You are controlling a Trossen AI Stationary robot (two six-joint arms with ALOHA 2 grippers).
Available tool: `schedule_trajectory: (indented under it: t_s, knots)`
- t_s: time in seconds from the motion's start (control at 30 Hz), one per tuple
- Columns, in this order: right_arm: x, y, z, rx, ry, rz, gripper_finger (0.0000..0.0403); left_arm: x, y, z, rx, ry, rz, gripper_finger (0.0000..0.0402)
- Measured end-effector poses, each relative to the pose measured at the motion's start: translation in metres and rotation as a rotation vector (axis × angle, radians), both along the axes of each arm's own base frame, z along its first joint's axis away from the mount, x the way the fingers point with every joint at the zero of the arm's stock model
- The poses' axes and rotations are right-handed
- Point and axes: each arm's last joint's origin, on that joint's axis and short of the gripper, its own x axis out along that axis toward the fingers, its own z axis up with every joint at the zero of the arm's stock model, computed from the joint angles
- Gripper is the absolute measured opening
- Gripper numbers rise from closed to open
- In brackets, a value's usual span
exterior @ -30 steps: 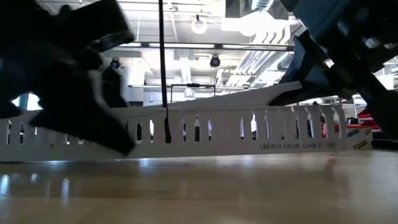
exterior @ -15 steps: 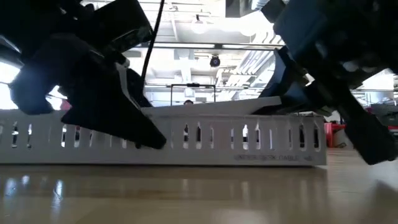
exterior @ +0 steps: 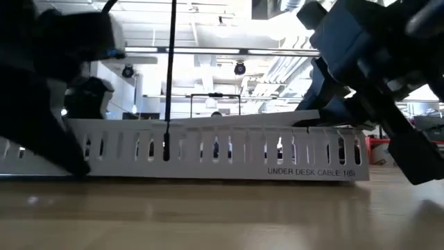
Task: Ziptie cables
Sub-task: Close the white cable duct
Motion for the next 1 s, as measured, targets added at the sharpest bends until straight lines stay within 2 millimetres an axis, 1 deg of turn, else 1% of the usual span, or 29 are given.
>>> schedule_trajectory:
  t_s: [0.17,0.23,0.3,0.4,0.43,0.53,0.7,1.0]
  knots:
    - [-0.004,0.003,0.000,-0.015,0.011,0.013,0.0000,-0.009,-0.002,-0.008,-0.048,0.021,0.021,0.0285]
    - [-0.006,0.004,0.000,-0.014,0.007,0.012,0.0000,-0.012,-0.003,-0.011,-0.057,0.011,0.035,0.0277]
    - [-0.007,0.004,0.000,-0.016,-0.003,0.004,0.0000,-0.015,-0.003,-0.015,-0.066,-0.012,0.040,0.0258]
    - [-0.007,0.005,0.000,-0.024,-0.003,0.010,0.0000,-0.015,-0.003,-0.021,-0.096,-0.058,0.028,0.0212]
    - [-0.008,0.005,0.000,-0.027,-0.001,0.011,0.0000,-0.014,-0.003,-0.023,-0.101,-0.067,0.031,0.0205]
    - [-0.008,0.005,0.000,-0.027,0.000,0.013,0.0000,-0.013,-0.002,-0.025,-0.099,-0.072,0.038,0.0205]
    - [-0.006,0.006,0.000,-0.031,0.004,0.030,0.0000,-0.007,0.000,-0.024,-0.108,-0.101,0.032,0.0205]
    - [0.003,0.004,0.000,-0.007,-0.018,0.038,0.0000,-0.002,0.004,-0.024,-0.103,-0.123,0.029,0.0205]
